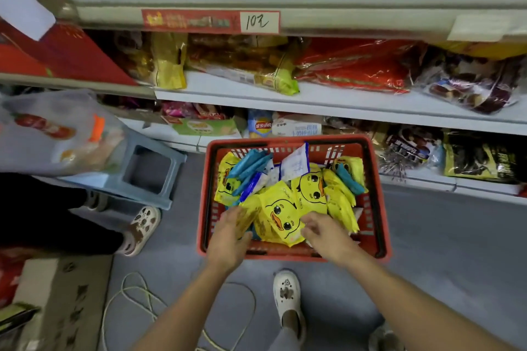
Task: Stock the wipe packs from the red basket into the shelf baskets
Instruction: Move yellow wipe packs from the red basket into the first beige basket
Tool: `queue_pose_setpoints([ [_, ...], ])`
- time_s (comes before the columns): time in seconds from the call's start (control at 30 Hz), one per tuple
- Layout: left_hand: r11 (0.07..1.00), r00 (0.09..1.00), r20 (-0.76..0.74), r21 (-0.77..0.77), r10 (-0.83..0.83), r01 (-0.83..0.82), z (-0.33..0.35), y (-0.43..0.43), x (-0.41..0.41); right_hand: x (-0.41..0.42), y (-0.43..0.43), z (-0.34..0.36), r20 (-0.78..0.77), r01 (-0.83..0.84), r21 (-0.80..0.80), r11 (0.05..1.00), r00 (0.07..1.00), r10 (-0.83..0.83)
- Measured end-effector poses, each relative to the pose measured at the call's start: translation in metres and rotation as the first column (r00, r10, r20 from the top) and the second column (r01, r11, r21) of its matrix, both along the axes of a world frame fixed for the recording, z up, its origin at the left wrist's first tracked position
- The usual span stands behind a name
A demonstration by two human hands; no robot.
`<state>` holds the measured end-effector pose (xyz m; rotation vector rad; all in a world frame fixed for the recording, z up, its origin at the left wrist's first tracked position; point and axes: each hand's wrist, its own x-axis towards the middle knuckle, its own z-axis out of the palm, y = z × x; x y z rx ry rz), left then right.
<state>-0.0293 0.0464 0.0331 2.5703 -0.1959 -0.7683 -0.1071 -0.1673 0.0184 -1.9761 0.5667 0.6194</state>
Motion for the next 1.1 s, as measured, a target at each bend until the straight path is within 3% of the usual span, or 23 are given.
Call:
queue_pose_setpoints([
  [0.17, 0.999, 0.995, -0.100, -0.017, 0.029, -0.031, -0.041, 0.019, 0.032, 0.033, 0.019, -0.041, -0.212, -0.029, -0.082, 0.996, 0.977, 0.011],
  [0.23, 1.000, 0.997, -0.076, -0.023, 0.014, -0.015, -0.054, 0.022, 0.033, 0.037, 0.031, -0.058, -0.275, -0.008, -0.176, 0.984, 0.961, -0.041],
  [0.43, 0.990, 0.943, 0.325, -0.139, 0.074, -0.029, -0.051, 0.020, 0.036, 0.040, 0.056, -0.082, -0.163, 0.259, -0.308, 0.916, 0.933, -0.319],
  [0.57, 0.984, 0.942, 0.309, -0.072, -0.133, 0.162, -0.048, 0.020, 0.039, 0.045, 0.054, -0.081, -0.189, 0.366, -0.307, 0.878, 0.881, -0.433],
  [0.67, 0.995, 0.968, 0.231, -0.008, -0.094, 0.098, -0.057, 0.018, 0.042, 0.047, 0.057, -0.073, -0.239, 0.426, -0.298, 0.854, 0.833, -0.499],
  [0.83, 0.963, 0.956, 0.147, -0.126, 0.255, -0.237, -0.067, 0.003, 0.037, 0.042, 0.062, -0.074, -0.252, 0.411, -0.117, 0.904, 0.868, -0.427],
  [0.97, 0.980, 0.979, 0.183, 0.153, 0.095, -0.124, -0.063, -0.009, 0.049, 0.032, 0.057, -0.061, -0.133, 0.486, 0.149, 0.861, 0.873, -0.470],
  [1.03, 0.989, 0.985, 0.152, 0.112, 0.084, -0.102, -0.060, -0.010, 0.053, 0.024, 0.050, -0.045, -0.085, 0.491, 0.245, 0.836, 0.870, -0.486],
  [1.1, 0.996, 0.983, 0.158, -0.024, 0.090, -0.088, -0.052, -0.010, 0.049, 0.014, 0.037, -0.028, -0.055, 0.475, 0.311, 0.824, 0.874, -0.483],
])
